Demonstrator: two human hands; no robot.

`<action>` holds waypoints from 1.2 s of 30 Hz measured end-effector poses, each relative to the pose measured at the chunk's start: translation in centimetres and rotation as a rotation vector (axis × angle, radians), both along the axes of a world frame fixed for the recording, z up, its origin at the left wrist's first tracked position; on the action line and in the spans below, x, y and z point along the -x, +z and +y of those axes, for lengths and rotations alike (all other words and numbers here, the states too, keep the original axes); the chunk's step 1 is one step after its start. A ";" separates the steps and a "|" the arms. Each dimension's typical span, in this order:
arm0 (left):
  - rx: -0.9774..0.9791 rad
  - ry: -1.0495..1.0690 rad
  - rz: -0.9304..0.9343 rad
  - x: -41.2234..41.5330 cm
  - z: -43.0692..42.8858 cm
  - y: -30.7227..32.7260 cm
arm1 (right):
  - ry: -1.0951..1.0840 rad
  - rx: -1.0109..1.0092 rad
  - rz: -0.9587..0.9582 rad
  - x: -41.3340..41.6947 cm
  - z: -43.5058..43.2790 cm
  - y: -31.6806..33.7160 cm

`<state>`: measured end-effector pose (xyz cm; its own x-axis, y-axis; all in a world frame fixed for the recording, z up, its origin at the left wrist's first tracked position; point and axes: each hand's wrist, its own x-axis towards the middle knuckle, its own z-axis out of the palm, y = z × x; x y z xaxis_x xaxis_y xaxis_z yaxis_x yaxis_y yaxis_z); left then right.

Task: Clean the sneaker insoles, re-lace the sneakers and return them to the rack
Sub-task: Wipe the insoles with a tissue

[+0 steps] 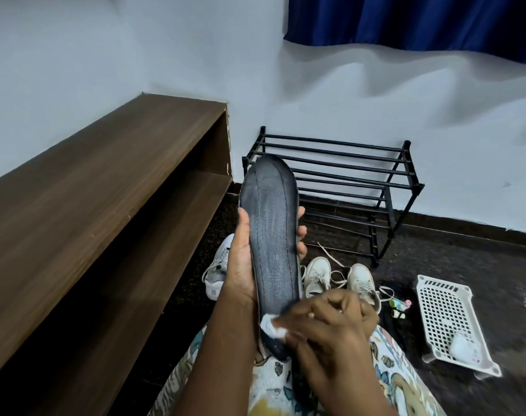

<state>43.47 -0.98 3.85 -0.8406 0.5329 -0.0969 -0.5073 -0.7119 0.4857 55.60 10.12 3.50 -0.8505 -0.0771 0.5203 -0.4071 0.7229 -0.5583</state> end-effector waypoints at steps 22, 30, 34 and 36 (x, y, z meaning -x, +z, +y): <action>-0.089 -0.120 -0.020 -0.7 0.3 0.6 | -0.061 -0.066 0.101 4.6 1.0 1.7; -0.014 -0.075 -0.060 -0.7 0.6 0.4 | -0.187 -0.098 0.127 7.6 -0.5 2.2; -0.040 -0.120 -0.069 -0.5 0.2 -0.2 | -0.088 -0.143 0.054 5.1 -0.5 0.9; -0.053 -0.058 -0.044 -0.5 0.3 -0.5 | -0.053 -0.139 0.044 3.8 0.0 0.8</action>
